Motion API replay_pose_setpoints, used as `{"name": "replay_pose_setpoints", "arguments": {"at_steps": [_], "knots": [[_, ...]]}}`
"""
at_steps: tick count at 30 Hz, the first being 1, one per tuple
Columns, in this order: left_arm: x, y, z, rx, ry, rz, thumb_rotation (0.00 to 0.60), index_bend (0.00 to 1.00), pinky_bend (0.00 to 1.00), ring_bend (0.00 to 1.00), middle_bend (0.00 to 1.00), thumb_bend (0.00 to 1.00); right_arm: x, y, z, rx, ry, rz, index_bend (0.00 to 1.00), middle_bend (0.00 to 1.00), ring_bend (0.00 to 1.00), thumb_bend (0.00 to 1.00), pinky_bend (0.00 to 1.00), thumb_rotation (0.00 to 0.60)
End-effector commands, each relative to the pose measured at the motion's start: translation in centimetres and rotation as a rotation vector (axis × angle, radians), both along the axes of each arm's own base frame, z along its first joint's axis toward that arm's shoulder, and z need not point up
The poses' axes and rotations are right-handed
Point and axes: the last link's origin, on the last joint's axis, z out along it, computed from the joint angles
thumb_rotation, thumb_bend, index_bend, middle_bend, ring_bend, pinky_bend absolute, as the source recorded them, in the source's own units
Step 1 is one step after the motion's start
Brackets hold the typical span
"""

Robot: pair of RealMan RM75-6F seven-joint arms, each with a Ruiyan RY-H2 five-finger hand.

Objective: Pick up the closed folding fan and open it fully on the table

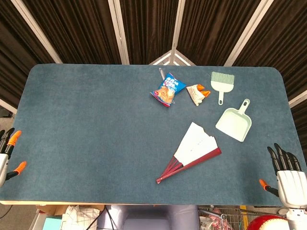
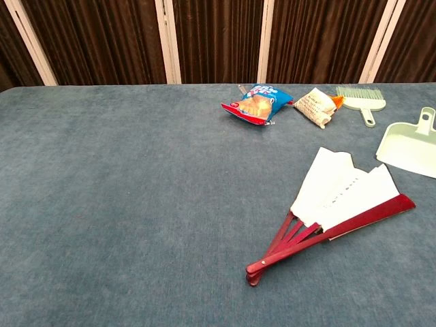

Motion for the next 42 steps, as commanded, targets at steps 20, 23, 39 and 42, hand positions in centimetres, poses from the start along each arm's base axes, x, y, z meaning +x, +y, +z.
{"name": "replay_pose_setpoints", "arguments": {"at_steps": [20, 23, 39, 42], "knots": [[0.4, -0.5, 0.2, 0.007, -0.012, -0.024, 0.6, 0.1, 0.1, 0.0, 0.02, 0.31, 0.1, 0.0, 0.0, 0.029, -0.014, 0.005, 0.09, 0.05, 0.15, 0.11, 0.16, 0.6], [0.4, -0.6, 0.2, 0.007, -0.014, -0.028, 0.6, 0.1, 0.1, 0.0, 0.02, 0.31, 0.2, -0.1, 0.1, 0.029, -0.018, 0.016, 0.11, 0.05, 0.15, 0.11, 0.16, 0.6], [0.3, -0.3, 0.2, 0.002, -0.022, -0.012, 0.6, 0.1, 0.1, 0.0, 0.02, 0.31, 1.2, -1.1, -2.2, 0.077, -0.05, 0.084, 0.25, 0.06, 0.17, 0.12, 0.16, 0.6], [0.3, -0.3, 0.3, 0.003, -0.026, -0.009, 0.6, 0.1, 0.1, 0.0, 0.02, 0.31, 1.4, -1.3, -3.8, 0.121, -0.057, 0.122, 0.27, 0.06, 0.18, 0.12, 0.16, 0.6]]}}
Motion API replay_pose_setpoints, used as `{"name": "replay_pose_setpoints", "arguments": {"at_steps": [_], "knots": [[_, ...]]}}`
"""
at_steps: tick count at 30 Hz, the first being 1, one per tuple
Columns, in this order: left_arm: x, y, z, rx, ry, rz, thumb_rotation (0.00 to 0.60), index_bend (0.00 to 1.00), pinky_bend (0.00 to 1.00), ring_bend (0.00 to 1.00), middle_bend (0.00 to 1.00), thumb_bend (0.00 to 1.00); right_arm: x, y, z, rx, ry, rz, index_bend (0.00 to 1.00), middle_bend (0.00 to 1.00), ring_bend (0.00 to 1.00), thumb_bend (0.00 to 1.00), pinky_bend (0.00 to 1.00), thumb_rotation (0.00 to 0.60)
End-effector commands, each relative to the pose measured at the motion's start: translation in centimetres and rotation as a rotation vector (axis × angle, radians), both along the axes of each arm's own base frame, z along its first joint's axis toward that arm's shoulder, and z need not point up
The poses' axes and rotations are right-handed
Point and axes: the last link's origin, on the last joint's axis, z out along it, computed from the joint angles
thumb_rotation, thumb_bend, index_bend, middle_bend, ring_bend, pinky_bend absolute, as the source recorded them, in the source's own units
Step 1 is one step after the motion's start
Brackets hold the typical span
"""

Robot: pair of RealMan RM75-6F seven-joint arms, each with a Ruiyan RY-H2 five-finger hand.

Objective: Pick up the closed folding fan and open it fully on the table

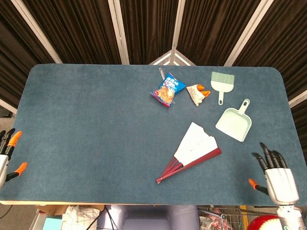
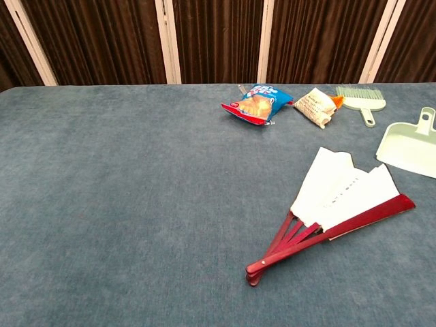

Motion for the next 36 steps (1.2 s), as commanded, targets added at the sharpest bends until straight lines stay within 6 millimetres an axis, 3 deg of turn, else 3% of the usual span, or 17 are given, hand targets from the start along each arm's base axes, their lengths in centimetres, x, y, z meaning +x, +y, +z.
{"name": "replay_pose_setpoints", "arguments": {"at_steps": [1, 17, 36], "knots": [[-0.1, 0.0, 0.1, 0.002, -0.003, 0.002, 0.6, 0.1, 0.1, 0.0, 0.02, 0.31, 0.2, -0.3, -1.9, 0.061, 0.002, 0.045, 0.27, 0.06, 0.18, 0.12, 0.16, 0.6], [-0.2, 0.3, 0.2, 0.0, -0.004, 0.008, 0.6, 0.1, 0.1, 0.0, 0.02, 0.31, 1.0, -1.2, -7.4, 0.197, 0.047, 0.119, 0.38, 0.09, 0.2, 0.11, 0.16, 0.6], [-0.3, 0.5, 0.0, -0.001, 0.001, 0.02, 0.6, 0.1, 0.1, 0.0, 0.02, 0.31, 3.1, -2.7, -12.5, 0.244, 0.1, 0.181, 0.41, 0.09, 0.2, 0.15, 0.16, 0.6]]}}
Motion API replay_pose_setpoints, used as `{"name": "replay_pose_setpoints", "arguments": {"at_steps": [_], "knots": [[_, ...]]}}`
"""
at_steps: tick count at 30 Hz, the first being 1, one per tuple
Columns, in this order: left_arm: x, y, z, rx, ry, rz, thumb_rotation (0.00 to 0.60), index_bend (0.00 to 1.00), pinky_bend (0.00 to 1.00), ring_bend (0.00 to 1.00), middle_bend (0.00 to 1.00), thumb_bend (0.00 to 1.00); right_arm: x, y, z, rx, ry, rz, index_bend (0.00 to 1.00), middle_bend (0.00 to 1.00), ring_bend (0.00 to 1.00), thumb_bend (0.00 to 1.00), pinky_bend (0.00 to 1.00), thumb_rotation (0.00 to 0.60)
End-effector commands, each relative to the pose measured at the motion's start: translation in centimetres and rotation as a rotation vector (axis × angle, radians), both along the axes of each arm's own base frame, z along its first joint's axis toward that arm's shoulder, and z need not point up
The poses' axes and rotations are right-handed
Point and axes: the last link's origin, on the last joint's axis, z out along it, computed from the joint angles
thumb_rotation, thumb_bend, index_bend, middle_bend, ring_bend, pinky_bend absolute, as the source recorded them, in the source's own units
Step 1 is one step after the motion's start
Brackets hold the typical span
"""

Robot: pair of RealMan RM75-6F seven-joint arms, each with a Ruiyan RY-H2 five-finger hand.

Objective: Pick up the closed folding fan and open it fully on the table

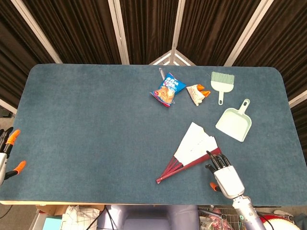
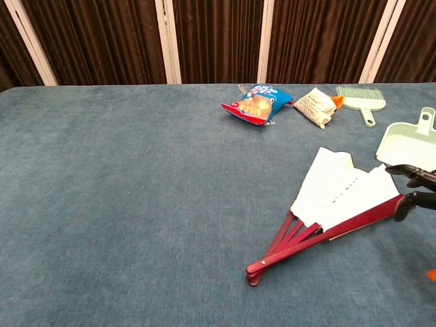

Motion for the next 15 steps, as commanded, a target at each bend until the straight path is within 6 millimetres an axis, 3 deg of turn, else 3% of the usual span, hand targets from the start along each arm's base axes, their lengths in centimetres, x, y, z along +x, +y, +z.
{"name": "replay_pose_setpoints", "arguments": {"at_steps": [1, 15], "knots": [[0.0, 0.0, -0.1, -0.002, 0.001, 0.0, 0.6, 0.1, 0.1, 0.0, 0.02, 0.31, 0.5, -0.4, -0.7, 0.009, 0.001, 0.014, 0.41, 0.09, 0.2, 0.15, 0.16, 0.6], [-0.2, 0.2, 0.1, 0.004, -0.004, 0.009, 0.6, 0.1, 0.1, 0.0, 0.02, 0.31, 3.4, -1.9, -3.0, 0.016, 0.012, 0.072, 0.41, 0.09, 0.2, 0.25, 0.16, 0.6]]}}
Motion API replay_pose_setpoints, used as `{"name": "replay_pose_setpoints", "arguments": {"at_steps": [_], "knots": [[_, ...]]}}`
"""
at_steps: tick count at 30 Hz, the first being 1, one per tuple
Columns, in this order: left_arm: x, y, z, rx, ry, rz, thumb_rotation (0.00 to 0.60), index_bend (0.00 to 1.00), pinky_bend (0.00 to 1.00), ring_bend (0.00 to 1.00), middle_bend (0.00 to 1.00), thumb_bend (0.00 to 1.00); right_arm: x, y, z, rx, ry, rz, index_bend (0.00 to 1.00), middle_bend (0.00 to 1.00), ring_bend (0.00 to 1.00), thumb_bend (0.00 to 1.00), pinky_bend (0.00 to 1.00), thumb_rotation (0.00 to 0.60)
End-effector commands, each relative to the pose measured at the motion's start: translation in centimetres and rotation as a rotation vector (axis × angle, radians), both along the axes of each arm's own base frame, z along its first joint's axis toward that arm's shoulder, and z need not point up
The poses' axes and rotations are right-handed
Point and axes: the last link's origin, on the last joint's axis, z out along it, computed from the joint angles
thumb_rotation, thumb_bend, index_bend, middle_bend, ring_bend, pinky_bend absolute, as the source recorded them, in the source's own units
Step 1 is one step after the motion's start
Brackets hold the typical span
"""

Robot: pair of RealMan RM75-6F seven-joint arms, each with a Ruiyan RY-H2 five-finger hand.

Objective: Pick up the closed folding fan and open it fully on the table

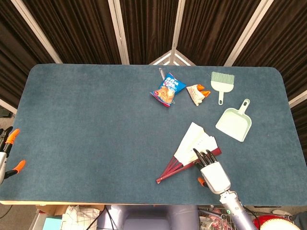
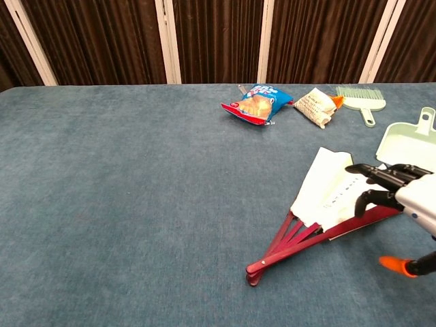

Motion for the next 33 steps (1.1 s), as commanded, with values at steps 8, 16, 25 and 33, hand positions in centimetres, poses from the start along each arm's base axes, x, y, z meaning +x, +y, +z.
{"name": "replay_pose_setpoints", "arguments": {"at_steps": [8, 16, 25, 33], "knots": [[-0.1, 0.1, 0.2, 0.004, -0.006, 0.003, 0.6, 0.1, 0.1, 0.0, 0.02, 0.31, 1.7, -0.8, -1.6, 0.013, 0.007, 0.026, 0.42, 0.09, 0.2, 0.26, 0.16, 0.6], [-0.3, 0.2, 0.4, 0.009, -0.012, 0.01, 0.6, 0.1, 0.1, 0.0, 0.02, 0.31, 2.9, -1.5, -3.4, 0.031, 0.003, 0.045, 0.45, 0.09, 0.2, 0.26, 0.16, 0.6], [-0.4, 0.2, 0.5, 0.012, -0.015, 0.013, 0.6, 0.1, 0.1, 0.0, 0.02, 0.31, 3.4, -1.9, -4.2, 0.033, 0.004, 0.058, 0.49, 0.09, 0.21, 0.27, 0.16, 0.6], [-0.4, 0.3, 0.5, 0.012, -0.015, 0.017, 0.6, 0.1, 0.1, 0.0, 0.02, 0.31, 3.5, -2.2, -4.4, 0.032, 0.001, 0.062, 0.51, 0.1, 0.21, 0.29, 0.16, 0.6]]}}
